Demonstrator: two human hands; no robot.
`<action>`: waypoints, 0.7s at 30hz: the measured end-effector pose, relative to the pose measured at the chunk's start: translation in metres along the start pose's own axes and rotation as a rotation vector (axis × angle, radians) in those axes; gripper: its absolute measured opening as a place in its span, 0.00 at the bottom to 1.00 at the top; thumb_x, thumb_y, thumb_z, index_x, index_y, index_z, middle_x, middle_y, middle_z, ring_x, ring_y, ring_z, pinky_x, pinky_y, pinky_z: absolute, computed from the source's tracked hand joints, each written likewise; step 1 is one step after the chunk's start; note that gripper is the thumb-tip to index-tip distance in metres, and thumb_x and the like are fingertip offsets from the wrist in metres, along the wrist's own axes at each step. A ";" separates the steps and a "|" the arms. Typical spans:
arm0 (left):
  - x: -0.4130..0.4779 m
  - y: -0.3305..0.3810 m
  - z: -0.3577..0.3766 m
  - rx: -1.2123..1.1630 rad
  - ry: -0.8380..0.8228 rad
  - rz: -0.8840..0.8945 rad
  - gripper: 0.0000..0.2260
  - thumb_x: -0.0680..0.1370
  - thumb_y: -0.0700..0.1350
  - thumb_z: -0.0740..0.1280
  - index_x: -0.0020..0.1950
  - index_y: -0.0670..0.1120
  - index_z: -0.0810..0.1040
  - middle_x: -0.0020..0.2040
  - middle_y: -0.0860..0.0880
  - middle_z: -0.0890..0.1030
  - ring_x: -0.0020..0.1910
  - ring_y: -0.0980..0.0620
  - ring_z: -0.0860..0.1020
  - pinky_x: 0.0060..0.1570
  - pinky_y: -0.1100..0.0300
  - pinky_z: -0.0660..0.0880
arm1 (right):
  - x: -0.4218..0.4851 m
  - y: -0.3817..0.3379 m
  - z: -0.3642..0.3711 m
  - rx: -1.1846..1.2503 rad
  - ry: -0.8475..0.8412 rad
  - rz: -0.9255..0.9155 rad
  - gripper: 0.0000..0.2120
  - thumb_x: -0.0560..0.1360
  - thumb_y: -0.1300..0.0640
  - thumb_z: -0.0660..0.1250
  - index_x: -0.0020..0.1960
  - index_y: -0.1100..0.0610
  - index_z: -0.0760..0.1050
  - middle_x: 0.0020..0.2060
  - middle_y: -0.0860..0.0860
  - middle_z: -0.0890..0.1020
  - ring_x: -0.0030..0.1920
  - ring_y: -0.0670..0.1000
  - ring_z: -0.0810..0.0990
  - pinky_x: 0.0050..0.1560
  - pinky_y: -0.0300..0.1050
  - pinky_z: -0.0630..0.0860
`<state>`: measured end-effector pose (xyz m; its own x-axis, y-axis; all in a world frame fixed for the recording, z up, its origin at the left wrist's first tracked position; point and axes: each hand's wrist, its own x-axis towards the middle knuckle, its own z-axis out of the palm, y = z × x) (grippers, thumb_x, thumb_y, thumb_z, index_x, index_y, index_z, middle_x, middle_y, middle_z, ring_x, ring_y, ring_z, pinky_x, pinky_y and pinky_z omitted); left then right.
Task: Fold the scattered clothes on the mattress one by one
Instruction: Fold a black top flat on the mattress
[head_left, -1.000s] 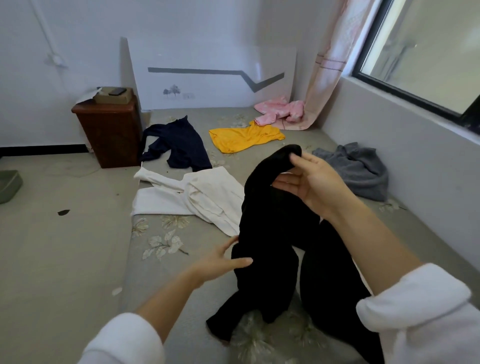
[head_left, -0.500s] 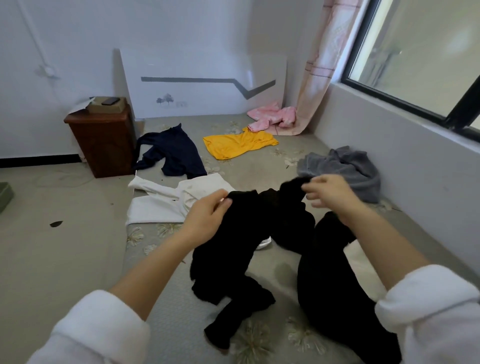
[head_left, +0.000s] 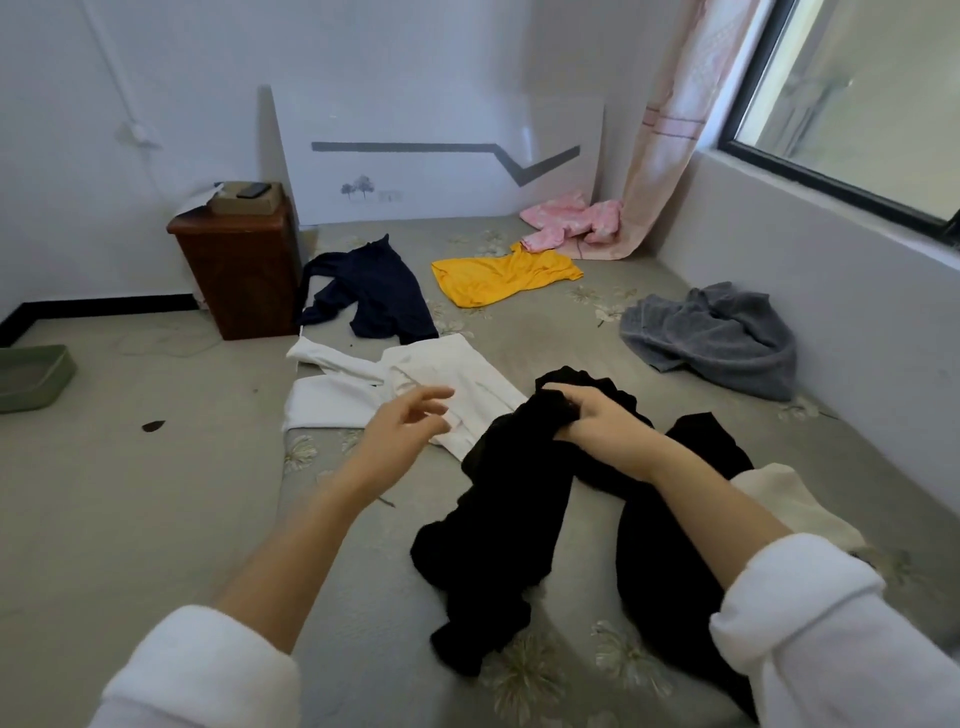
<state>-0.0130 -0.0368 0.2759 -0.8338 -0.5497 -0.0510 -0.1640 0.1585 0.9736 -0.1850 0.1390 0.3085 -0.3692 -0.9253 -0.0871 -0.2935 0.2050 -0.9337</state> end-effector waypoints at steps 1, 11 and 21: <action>-0.007 -0.019 -0.003 -0.010 -0.010 -0.133 0.17 0.71 0.42 0.66 0.59 0.52 0.76 0.60 0.46 0.77 0.52 0.54 0.77 0.53 0.59 0.74 | -0.002 -0.007 -0.003 0.051 -0.013 -0.019 0.15 0.73 0.77 0.60 0.40 0.58 0.74 0.35 0.48 0.77 0.38 0.43 0.76 0.42 0.37 0.71; -0.034 -0.071 0.034 -0.025 -0.357 -0.209 0.14 0.76 0.45 0.69 0.62 0.52 0.79 0.58 0.55 0.82 0.59 0.59 0.78 0.61 0.62 0.72 | 0.000 -0.038 -0.021 0.394 -0.074 -0.037 0.08 0.70 0.66 0.65 0.48 0.61 0.70 0.35 0.51 0.75 0.33 0.46 0.76 0.34 0.36 0.71; -0.015 -0.030 -0.028 -0.025 -0.008 -0.050 0.15 0.81 0.52 0.58 0.49 0.44 0.80 0.41 0.47 0.80 0.40 0.49 0.77 0.36 0.61 0.74 | -0.023 -0.006 -0.063 0.403 0.298 0.205 0.09 0.81 0.63 0.56 0.45 0.57 0.72 0.32 0.51 0.73 0.29 0.46 0.72 0.29 0.38 0.67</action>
<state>0.0191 -0.0559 0.2531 -0.8293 -0.5496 -0.1013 -0.1922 0.1103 0.9751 -0.2305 0.1795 0.3376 -0.6348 -0.7363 -0.2343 0.1507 0.1795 -0.9722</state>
